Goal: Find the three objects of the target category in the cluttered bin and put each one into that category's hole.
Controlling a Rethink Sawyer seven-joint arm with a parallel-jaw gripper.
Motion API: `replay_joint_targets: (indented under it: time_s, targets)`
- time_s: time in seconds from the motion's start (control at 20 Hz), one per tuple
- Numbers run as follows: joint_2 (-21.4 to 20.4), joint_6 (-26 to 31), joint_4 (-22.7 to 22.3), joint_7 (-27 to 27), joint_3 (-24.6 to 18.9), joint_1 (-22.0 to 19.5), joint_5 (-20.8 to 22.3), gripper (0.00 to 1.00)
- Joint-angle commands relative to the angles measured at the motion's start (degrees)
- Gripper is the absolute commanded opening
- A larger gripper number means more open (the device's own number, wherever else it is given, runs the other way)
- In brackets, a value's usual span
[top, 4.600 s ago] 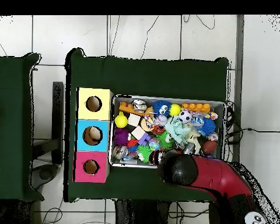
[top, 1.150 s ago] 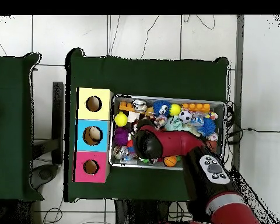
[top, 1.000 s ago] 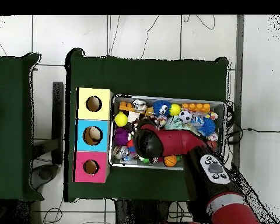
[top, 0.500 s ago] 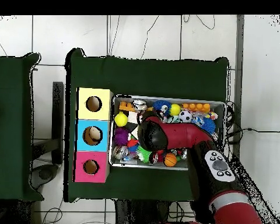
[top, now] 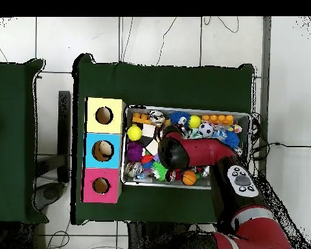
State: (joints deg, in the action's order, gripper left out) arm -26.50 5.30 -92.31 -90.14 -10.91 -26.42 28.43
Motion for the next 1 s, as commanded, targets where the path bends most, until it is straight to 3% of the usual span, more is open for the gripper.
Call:
replay_joint_targets:
  time_s: [0.05,0.2,0.3,0.55,0.8,1.0]
  targets:
    - [6.23,-6.74,3.98,-4.94,3.58,-0.48,4.81,1.00]
    - [6.13,-3.03,3.63,-3.48,4.67,-0.24,4.66,1.00]
    - [5.82,-0.38,2.85,-1.03,2.72,-1.85,5.15,1.00]
    - [6.71,-3.61,1.92,-1.86,0.24,-3.73,6.05,1.00]
    - [6.28,-2.38,0.84,-2.70,-0.60,-3.95,4.87,1.00]
    - [6.79,-3.90,0.09,-3.45,-3.93,-6.10,4.62,1.00]
